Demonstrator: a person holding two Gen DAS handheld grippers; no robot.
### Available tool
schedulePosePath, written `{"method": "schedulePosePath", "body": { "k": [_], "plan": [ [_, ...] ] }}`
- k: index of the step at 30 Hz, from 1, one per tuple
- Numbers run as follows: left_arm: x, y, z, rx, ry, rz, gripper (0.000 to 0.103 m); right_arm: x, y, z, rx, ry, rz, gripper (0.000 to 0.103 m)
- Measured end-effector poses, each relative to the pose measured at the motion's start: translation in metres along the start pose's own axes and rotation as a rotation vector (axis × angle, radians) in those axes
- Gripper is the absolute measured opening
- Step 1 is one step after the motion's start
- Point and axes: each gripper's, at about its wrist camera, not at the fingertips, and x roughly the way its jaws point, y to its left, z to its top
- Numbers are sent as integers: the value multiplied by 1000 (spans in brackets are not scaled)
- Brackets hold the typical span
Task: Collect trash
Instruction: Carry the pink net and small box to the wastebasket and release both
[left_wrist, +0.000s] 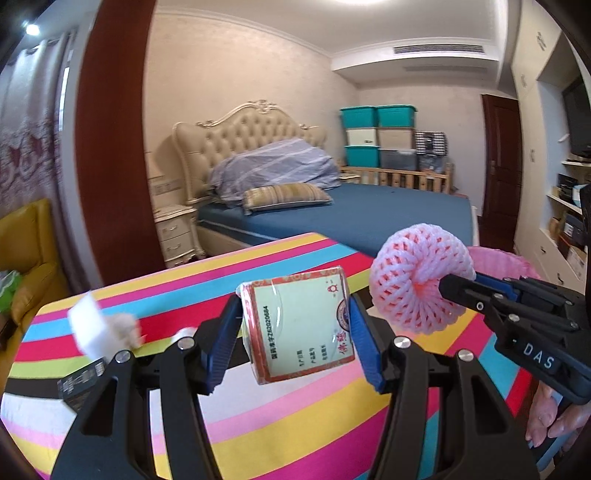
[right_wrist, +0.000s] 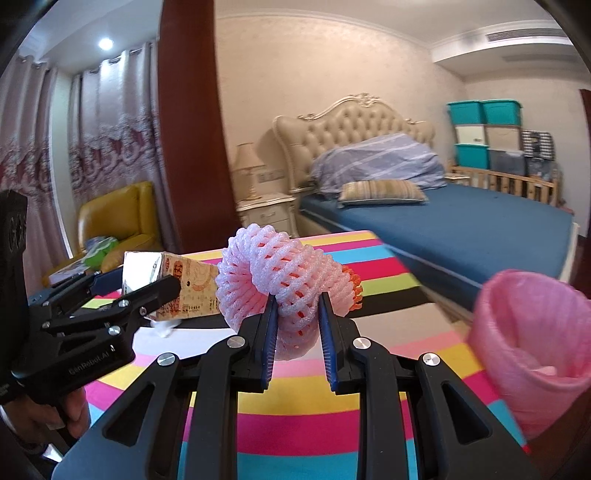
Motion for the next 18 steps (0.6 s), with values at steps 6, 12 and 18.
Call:
{"method": "schedulePosePath", "body": {
  "k": [6, 12, 18],
  "plan": [
    [21, -47, 16, 40, -1, -94, 56, -17, -38, -2, 48, -20, -84, 23],
    [43, -91, 30, 66, 7, -195, 56, -37, -82, -5, 95, -49, -175, 23],
    [70, -137, 42, 58, 27, -332, 56, -57, -134, -11, 144, -63, -266, 23]
  ]
}}
